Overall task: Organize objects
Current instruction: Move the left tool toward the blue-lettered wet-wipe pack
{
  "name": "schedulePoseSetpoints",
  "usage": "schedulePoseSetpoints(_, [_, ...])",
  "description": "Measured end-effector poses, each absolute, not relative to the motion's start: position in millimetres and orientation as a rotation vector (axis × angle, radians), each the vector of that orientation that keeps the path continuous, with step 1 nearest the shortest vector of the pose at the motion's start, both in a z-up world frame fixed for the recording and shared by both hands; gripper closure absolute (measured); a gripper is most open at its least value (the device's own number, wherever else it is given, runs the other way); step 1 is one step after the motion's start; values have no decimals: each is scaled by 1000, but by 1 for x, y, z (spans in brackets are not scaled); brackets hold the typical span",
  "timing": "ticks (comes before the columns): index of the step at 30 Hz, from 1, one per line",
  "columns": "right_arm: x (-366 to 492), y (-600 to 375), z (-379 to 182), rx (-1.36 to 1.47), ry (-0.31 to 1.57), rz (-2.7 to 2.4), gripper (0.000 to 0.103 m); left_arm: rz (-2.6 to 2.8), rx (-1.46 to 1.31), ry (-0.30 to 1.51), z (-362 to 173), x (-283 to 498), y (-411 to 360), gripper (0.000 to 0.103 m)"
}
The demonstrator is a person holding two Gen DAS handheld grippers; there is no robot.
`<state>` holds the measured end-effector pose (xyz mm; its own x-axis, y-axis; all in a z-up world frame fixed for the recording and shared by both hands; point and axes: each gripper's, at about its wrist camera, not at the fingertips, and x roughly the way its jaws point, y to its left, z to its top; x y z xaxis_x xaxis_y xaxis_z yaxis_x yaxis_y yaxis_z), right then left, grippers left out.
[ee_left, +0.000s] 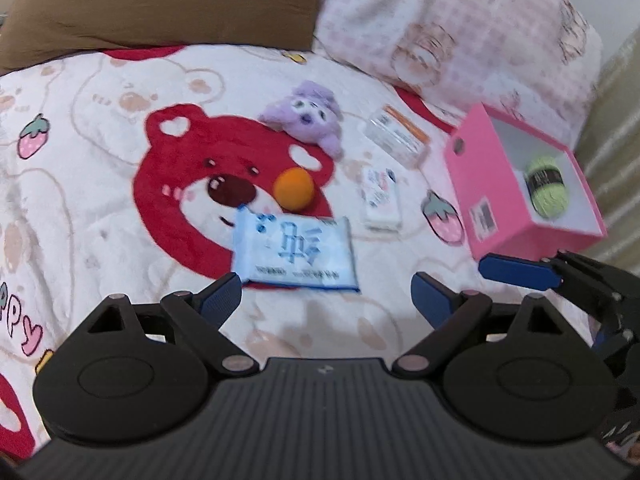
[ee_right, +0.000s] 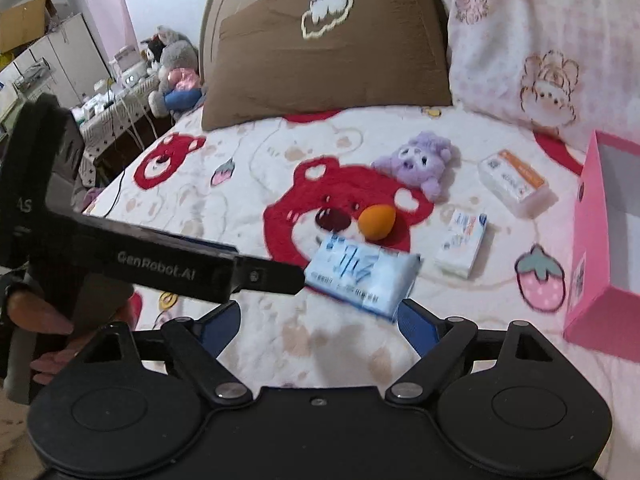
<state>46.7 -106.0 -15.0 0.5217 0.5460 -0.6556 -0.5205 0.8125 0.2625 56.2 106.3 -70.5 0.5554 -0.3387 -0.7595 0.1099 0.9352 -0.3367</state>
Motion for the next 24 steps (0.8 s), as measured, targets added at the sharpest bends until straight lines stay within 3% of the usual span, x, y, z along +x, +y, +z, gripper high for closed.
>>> schedulePoseSetpoints(8, [59, -102, -48, -68, 666, 609, 14, -231, -271, 920, -100, 69, 115, 17])
schedulePoseSetpoints(24, [97, -96, -111, 26, 823, 499, 15, -153, -246, 888, -151, 84, 116, 40])
